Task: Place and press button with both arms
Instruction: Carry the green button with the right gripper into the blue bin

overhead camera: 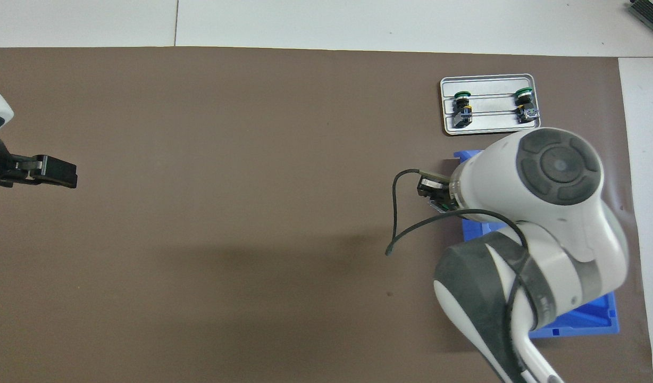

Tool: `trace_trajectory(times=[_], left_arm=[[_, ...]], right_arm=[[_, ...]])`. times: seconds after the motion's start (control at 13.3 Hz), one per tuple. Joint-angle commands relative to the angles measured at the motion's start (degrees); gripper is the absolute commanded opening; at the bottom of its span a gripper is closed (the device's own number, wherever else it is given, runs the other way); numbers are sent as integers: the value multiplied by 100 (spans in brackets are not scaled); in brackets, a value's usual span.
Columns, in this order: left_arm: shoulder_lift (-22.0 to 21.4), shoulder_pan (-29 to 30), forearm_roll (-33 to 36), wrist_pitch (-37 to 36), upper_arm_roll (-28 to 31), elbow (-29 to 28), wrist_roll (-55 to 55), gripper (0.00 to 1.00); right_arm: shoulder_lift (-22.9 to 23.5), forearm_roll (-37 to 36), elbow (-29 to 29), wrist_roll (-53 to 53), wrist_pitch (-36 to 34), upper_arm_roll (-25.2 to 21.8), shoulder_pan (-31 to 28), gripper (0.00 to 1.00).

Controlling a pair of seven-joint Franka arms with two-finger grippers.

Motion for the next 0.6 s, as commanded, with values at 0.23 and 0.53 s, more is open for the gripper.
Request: trace_trajectory(times=[0.23, 0.53], left_arm=[[-166, -3, 14, 56, 9, -190, -55, 100], [-166, -3, 14, 56, 9, -190, -55, 100]], right_arm=[[-90, 49, -184, -2921, 139, 86, -1462, 0], [410, 67, -176, -3927, 893, 86, -1885, 0]])
